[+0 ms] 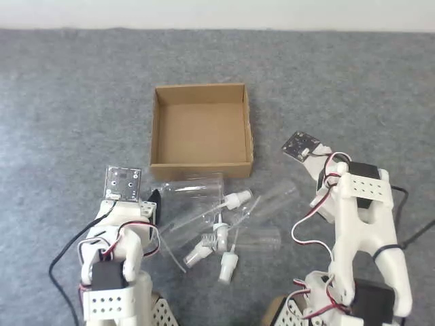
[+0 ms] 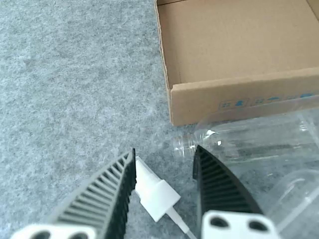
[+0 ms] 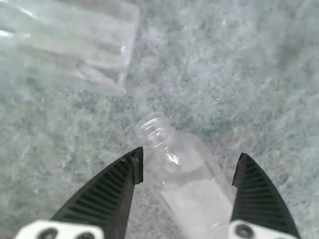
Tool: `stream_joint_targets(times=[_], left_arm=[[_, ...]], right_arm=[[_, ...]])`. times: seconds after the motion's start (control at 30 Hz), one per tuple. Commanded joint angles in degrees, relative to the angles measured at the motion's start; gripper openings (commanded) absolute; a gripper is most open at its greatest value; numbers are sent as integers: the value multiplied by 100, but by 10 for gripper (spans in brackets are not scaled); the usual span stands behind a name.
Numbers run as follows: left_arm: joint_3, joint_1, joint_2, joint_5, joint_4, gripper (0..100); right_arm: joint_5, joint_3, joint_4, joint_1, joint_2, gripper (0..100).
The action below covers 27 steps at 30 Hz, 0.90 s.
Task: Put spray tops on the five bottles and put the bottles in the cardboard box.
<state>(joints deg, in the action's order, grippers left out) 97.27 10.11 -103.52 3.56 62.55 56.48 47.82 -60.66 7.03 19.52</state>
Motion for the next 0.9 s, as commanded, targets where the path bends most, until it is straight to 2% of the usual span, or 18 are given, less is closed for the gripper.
stream_joint_targets(times=[0.0,0.3,0.5,0.63,0.87], left_arm=[[-110,35,-88,35,-35,178],[-110,35,-88,35,-35,178],[-110,35,-88,35,-35,178],[-110,35,-88,35,-35,178],[-110,35,-88,35,-35,178]], right_arm=[[-413,-70,92,66,268,264],[-70,-88,31,31,268,270],[-35,-149,-154,22,321,388],[0,-527,-646,-75,303,388],[800,-721,-1279,-268,303,388]])
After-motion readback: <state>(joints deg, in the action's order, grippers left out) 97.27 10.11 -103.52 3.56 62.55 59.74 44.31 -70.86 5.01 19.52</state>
